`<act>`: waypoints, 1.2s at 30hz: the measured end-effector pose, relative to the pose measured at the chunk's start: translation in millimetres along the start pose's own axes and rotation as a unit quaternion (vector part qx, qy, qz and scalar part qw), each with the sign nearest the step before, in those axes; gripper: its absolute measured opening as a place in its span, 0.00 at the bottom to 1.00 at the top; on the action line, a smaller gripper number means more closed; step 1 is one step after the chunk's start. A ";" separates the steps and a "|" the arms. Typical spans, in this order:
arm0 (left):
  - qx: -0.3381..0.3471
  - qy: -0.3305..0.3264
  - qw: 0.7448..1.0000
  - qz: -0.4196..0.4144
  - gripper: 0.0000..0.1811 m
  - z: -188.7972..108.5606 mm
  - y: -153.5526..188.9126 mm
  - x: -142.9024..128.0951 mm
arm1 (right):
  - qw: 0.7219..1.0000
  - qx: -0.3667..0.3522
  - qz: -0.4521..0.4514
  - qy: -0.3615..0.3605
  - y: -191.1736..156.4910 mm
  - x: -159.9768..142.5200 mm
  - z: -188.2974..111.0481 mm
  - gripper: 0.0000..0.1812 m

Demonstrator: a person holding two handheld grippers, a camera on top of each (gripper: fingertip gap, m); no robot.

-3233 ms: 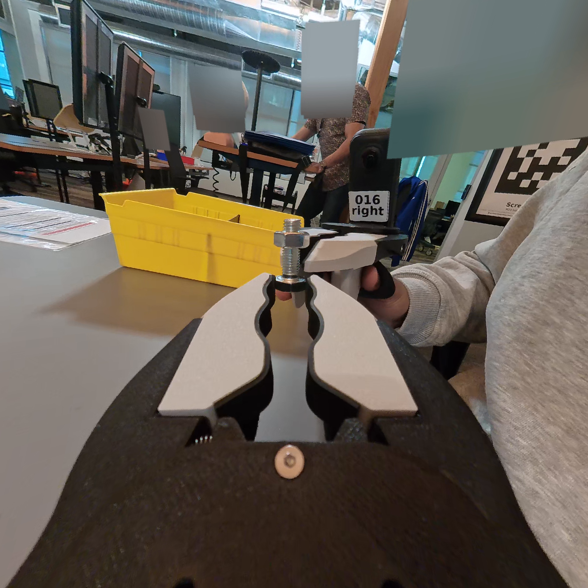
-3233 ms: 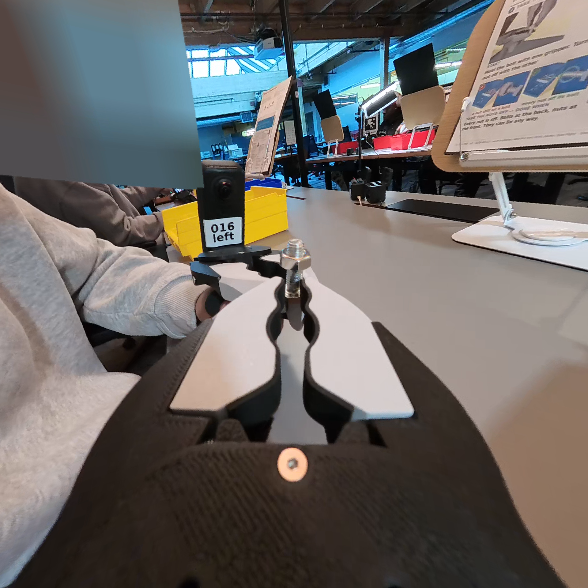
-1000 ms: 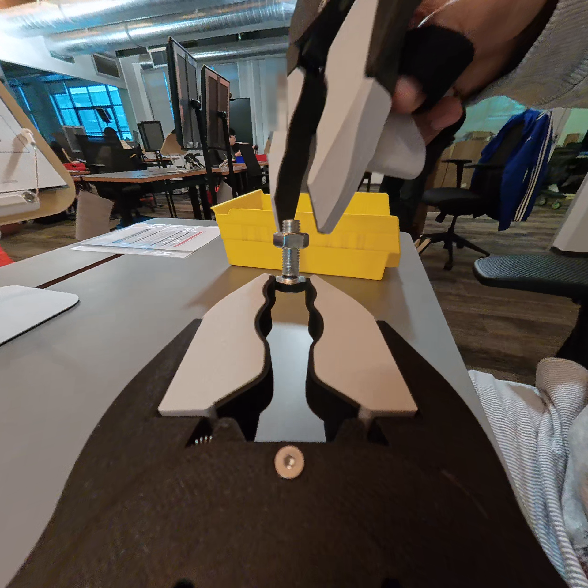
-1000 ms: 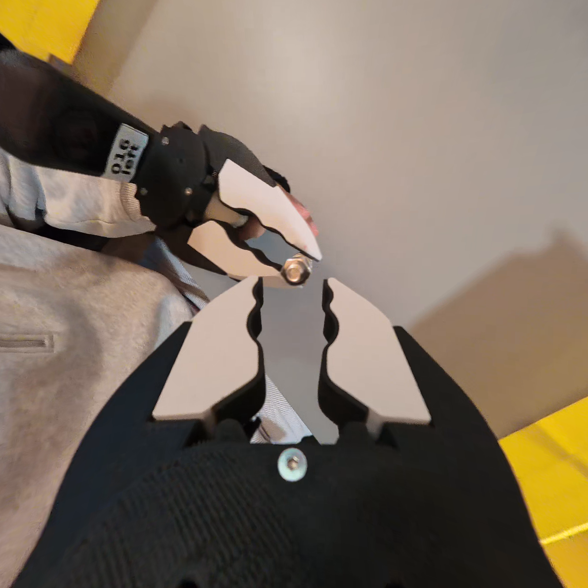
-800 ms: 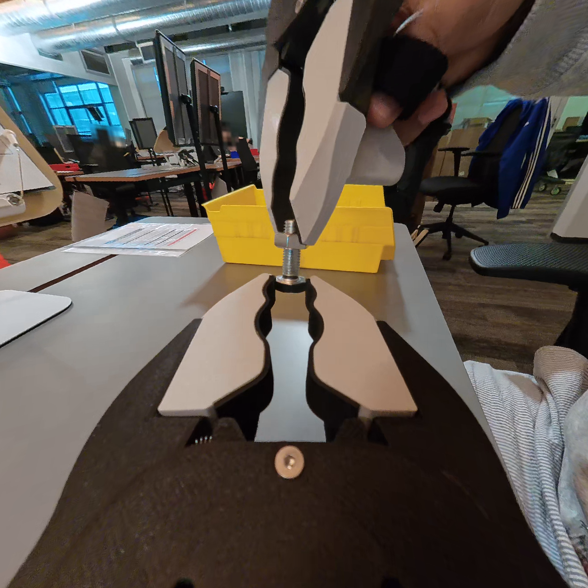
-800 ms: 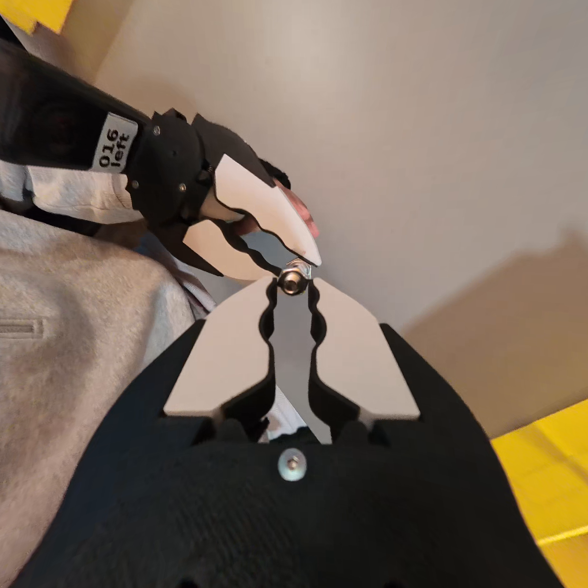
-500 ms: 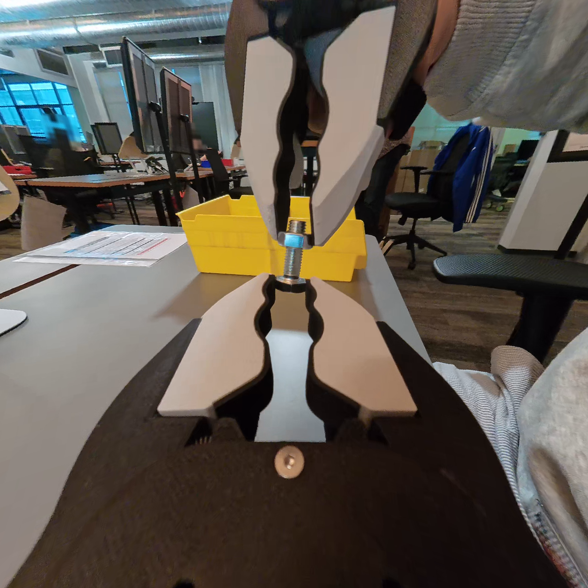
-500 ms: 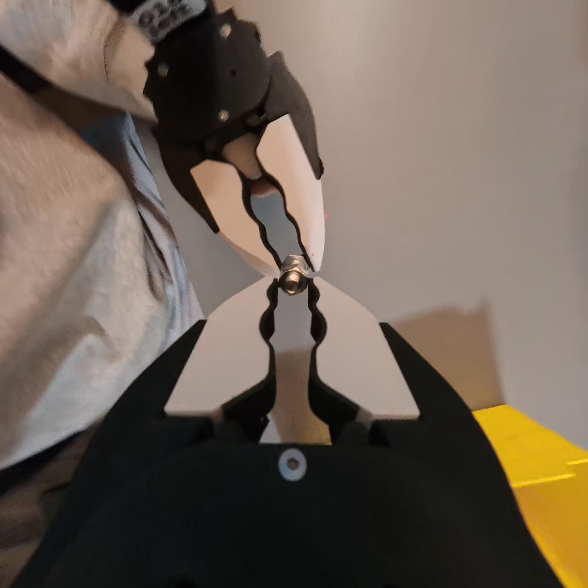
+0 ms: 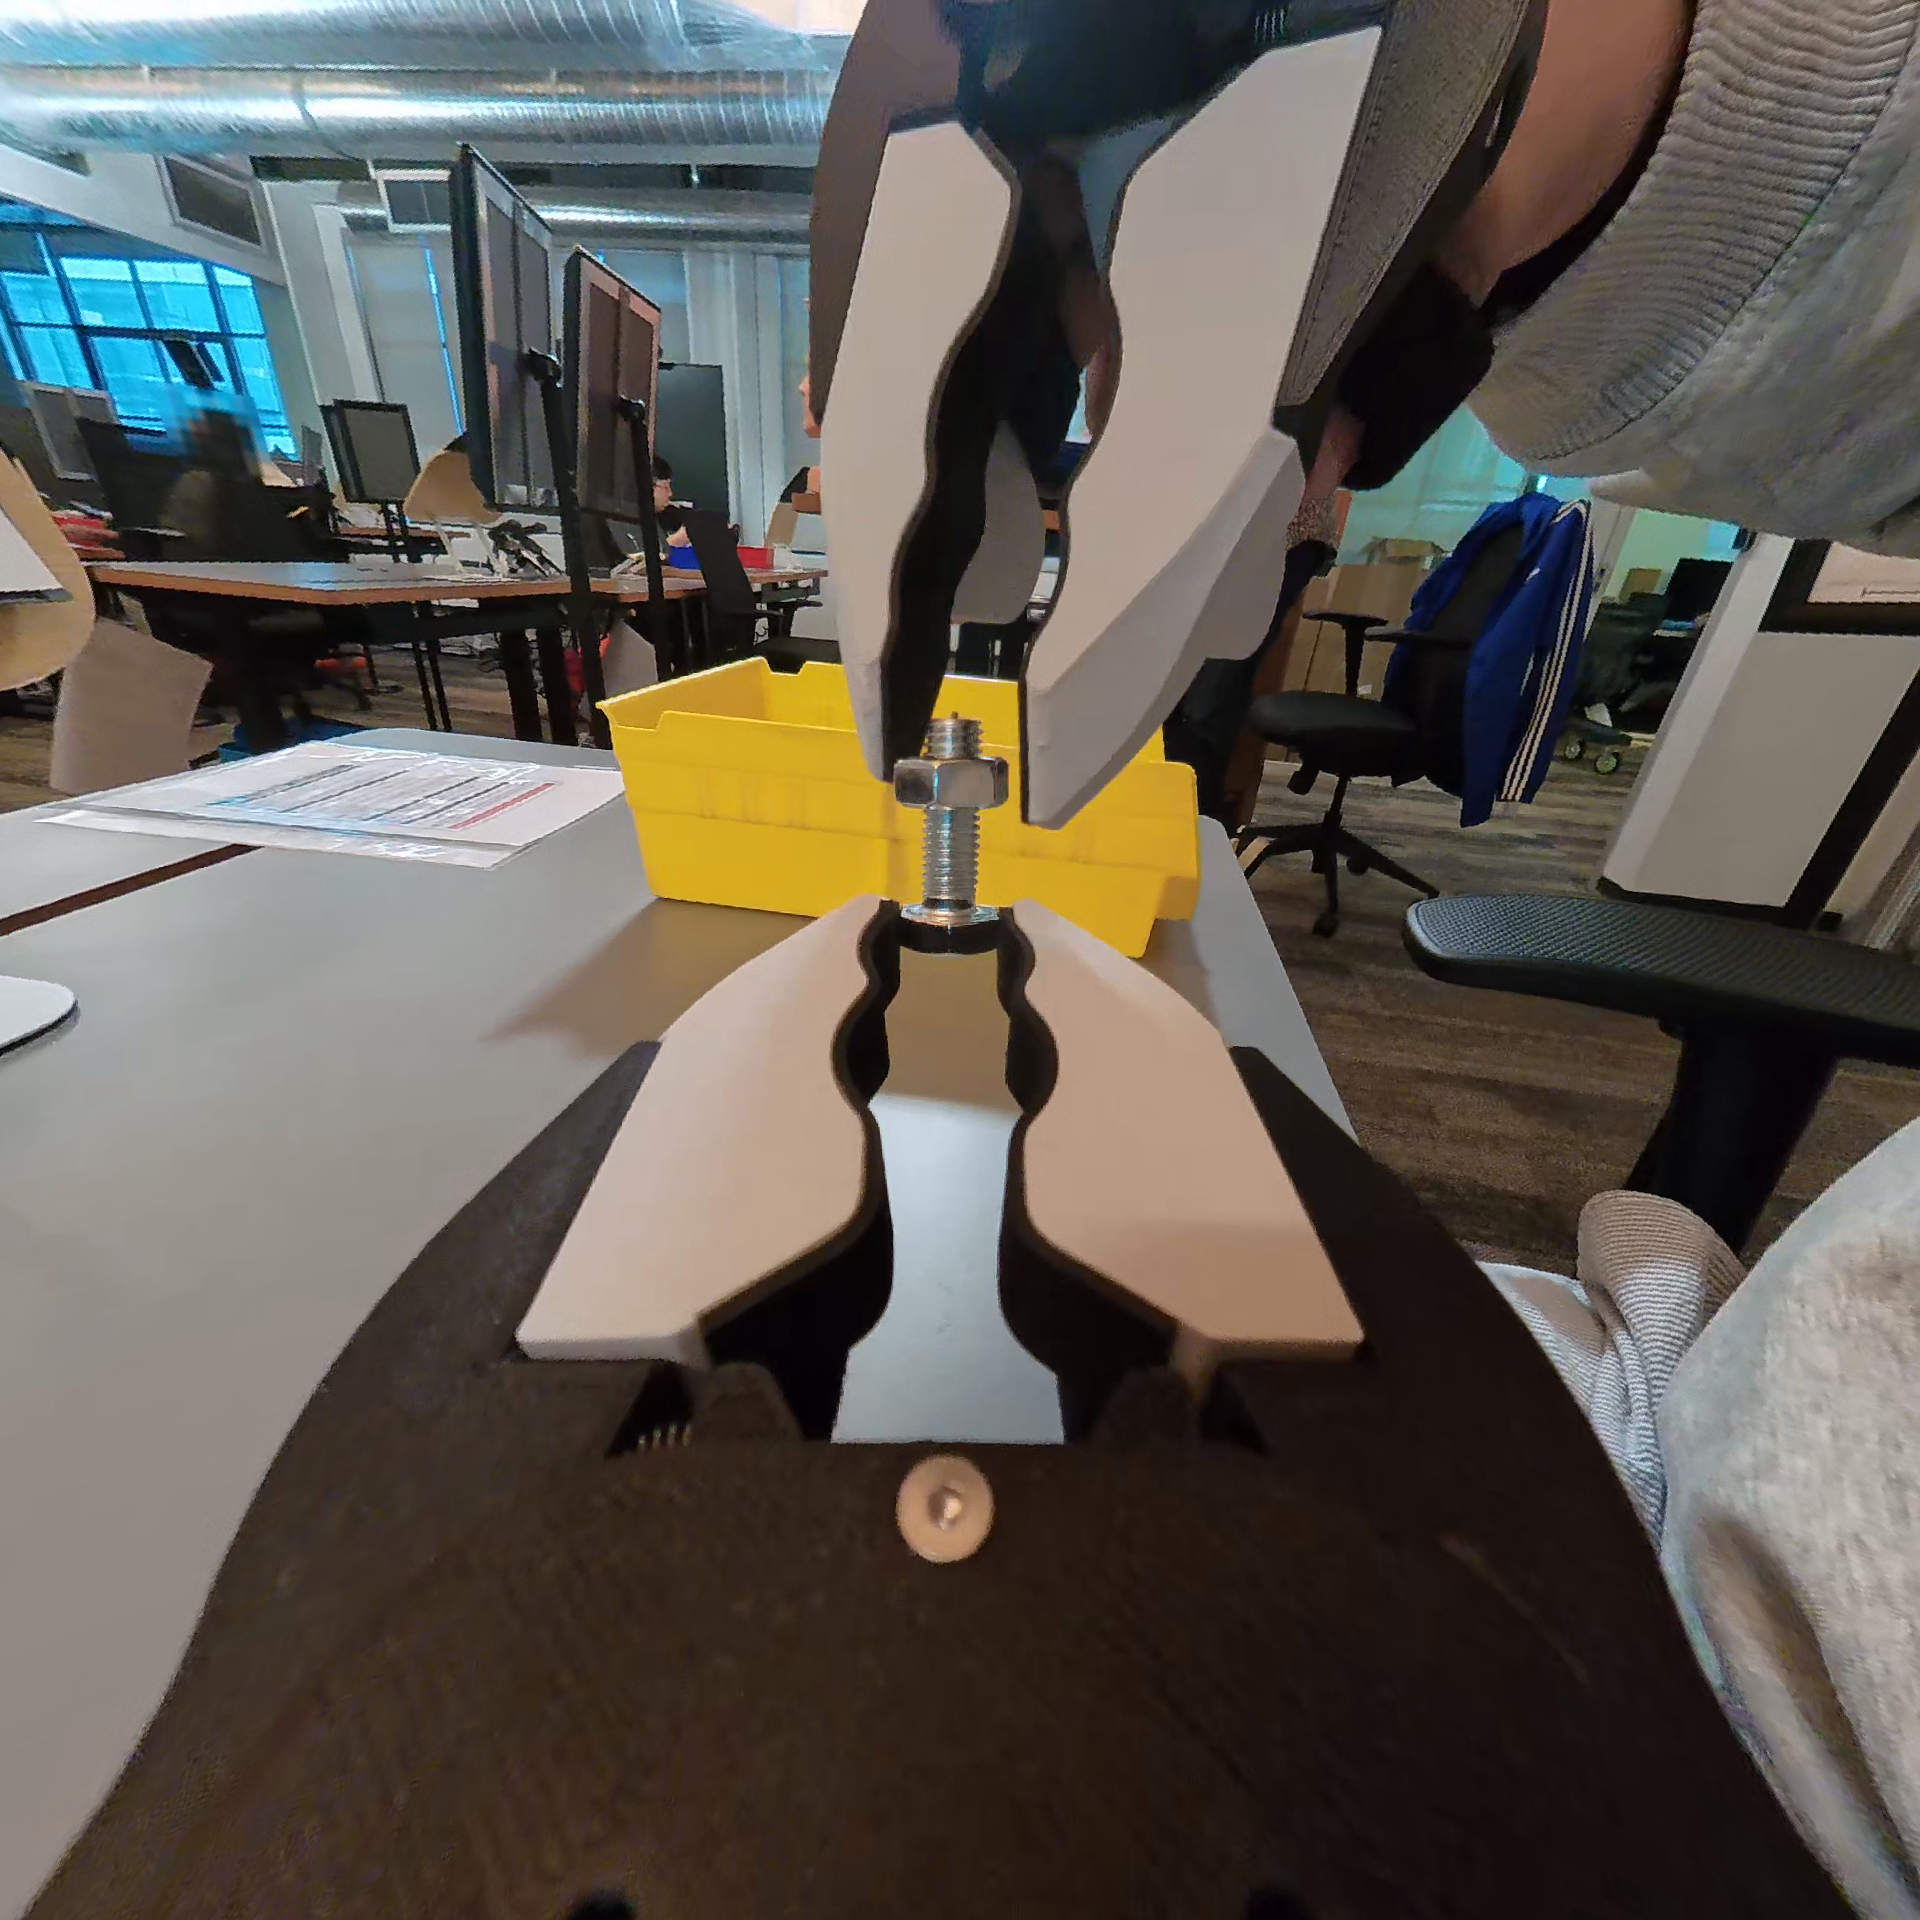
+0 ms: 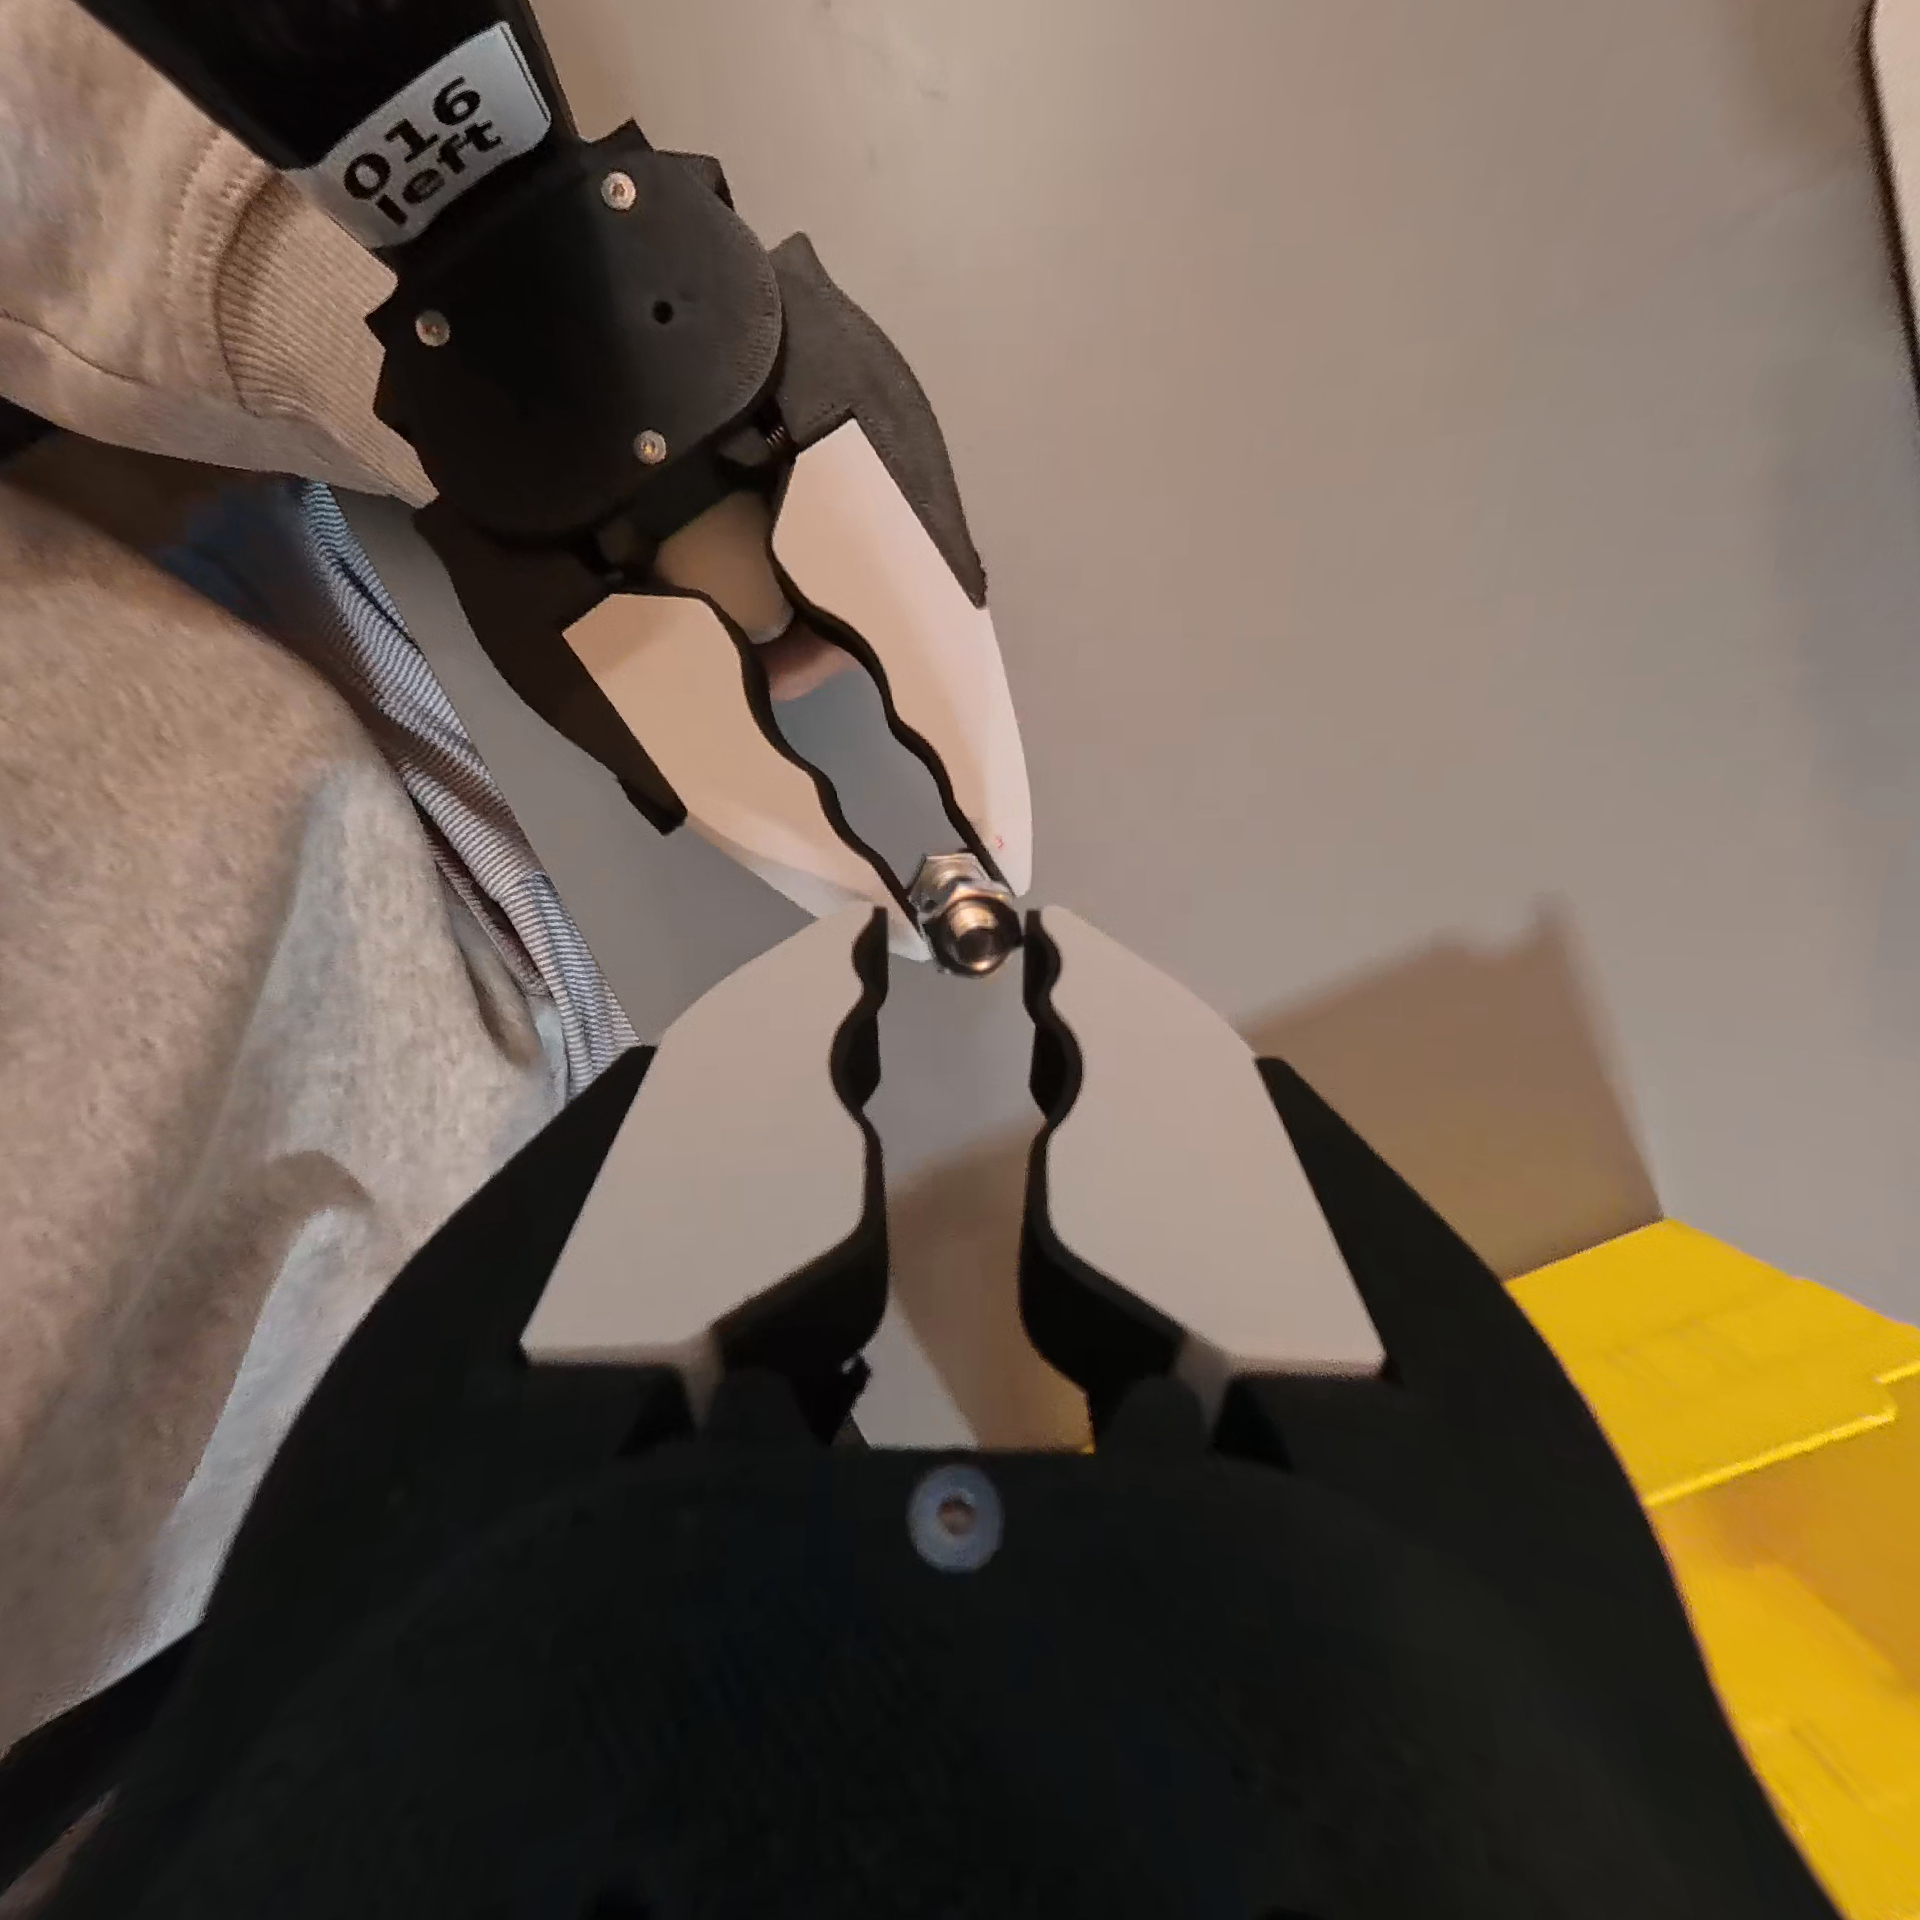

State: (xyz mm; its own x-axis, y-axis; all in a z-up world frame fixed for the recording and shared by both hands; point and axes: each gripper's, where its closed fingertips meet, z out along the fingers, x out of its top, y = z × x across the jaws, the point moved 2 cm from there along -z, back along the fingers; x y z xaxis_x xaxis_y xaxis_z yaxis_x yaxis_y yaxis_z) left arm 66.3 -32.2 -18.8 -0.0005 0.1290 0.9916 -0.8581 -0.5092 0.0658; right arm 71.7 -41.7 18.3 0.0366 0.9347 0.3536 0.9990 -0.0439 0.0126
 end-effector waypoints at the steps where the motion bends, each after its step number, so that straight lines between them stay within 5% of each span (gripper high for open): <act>1: -0.001 -0.001 1.000 0.001 0.10 0.1 0.6 -0.3 | 1.000 -0.001 -0.004 0.000 -0.5 1.1 0.8 0.14; 22: 0.009 0.062 0.997 -0.041 0.10 -9.2 -8.6 15.4 | 0.999 -0.023 -0.021 -0.006 -1.4 -3.0 -3.8 0.12; 36: 0.007 0.040 0.999 -0.019 0.10 -5.6 -3.9 9.4 | 0.998 -0.031 -0.039 0.027 -2.5 11.1 -2.7 0.15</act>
State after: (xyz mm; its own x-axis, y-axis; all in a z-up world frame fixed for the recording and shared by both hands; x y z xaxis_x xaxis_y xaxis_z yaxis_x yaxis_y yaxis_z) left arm 66.7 -24.3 -10.4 -0.0091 0.2151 0.9765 -0.8513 -0.5140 0.1053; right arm 69.5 -32.2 24.7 -0.0451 0.9161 0.3983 0.9950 0.0058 0.0994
